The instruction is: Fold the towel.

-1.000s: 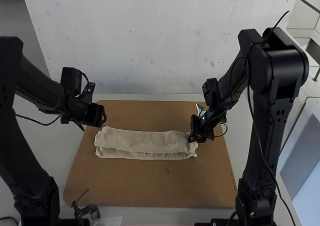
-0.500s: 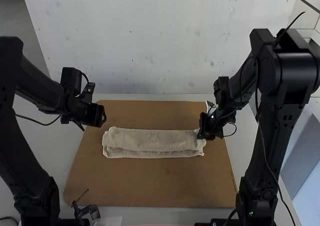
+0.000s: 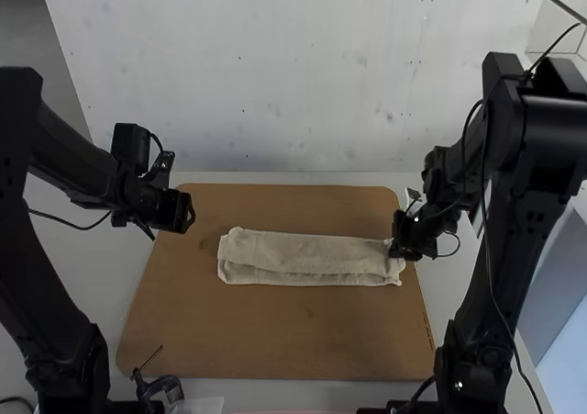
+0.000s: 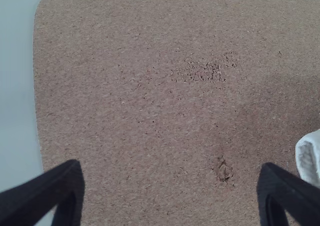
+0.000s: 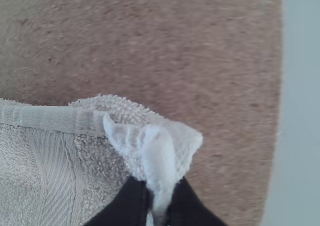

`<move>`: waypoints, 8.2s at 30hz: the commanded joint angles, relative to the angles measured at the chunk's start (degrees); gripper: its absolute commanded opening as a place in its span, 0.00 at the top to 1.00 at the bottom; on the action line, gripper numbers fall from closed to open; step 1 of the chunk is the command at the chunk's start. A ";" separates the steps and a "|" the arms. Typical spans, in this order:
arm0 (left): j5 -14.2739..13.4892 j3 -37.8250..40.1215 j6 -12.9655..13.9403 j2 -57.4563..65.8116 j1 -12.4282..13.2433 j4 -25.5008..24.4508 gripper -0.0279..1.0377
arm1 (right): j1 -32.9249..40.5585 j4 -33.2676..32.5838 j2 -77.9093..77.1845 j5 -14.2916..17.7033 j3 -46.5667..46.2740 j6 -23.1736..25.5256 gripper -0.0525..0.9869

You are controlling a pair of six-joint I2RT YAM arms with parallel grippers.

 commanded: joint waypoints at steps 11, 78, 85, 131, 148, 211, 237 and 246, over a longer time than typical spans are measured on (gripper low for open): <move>0.81 -0.49 -0.24 -0.32 0.29 0.98 0.27 | -15.26 2.74 0.18 1.71 3.14 -11.43 0.93; 3.01 -1.19 -0.24 1.00 3.98 1.33 0.27 | 15.24 -8.86 -10.89 3.11 11.66 5.35 0.93; 3.19 -1.63 -0.24 1.18 3.98 2.03 0.27 | 19.81 -6.31 -8.26 4.26 11.40 8.96 0.93; 4.68 -2.69 0.02 3.73 5.83 5.02 0.27 | 30.62 7.75 1.15 -0.67 14.83 27.15 0.60; 4.86 -3.48 0.29 2.76 6.53 5.02 0.27 | 30.27 7.49 -5.27 -0.31 15.62 29.96 0.67; 5.03 -4.53 0.46 1.88 6.35 5.28 0.27 | 31.68 4.94 -4.48 6.28 11.13 23.37 0.67; 4.94 -4.53 0.46 2.23 6.62 5.72 0.27 | 27.46 7.22 7.21 11.99 9.64 17.75 0.93; 5.03 -4.71 0.46 2.32 6.62 5.90 0.27 | 26.14 5.99 -0.43 11.46 9.55 18.45 0.85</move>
